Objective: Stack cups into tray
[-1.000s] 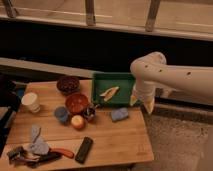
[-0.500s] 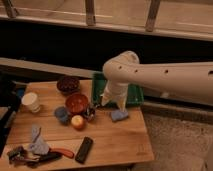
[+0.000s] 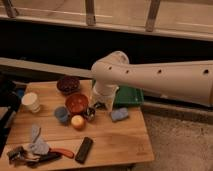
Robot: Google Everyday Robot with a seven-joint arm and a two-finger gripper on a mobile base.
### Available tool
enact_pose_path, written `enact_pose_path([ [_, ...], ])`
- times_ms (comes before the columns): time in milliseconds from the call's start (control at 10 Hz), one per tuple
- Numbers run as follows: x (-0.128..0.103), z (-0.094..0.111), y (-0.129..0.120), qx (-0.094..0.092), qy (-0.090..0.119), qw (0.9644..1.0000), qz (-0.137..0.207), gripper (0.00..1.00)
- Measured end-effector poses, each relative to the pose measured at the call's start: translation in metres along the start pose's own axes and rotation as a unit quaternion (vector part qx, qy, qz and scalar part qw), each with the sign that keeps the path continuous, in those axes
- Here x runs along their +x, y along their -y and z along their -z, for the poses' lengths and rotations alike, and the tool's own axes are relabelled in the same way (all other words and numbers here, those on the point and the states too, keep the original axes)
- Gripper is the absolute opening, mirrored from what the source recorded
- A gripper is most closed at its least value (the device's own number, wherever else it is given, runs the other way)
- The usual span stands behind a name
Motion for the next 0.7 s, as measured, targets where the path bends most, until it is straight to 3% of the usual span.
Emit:
enact_pose_path([
  [300,-0.001,-0.019,0.003,-0.006,-0.014,0.9998,-0.015,0.65],
  [700,-0.011,-0.04,-0.062,-0.043,-0.005,0.999,0.011,0.65],
])
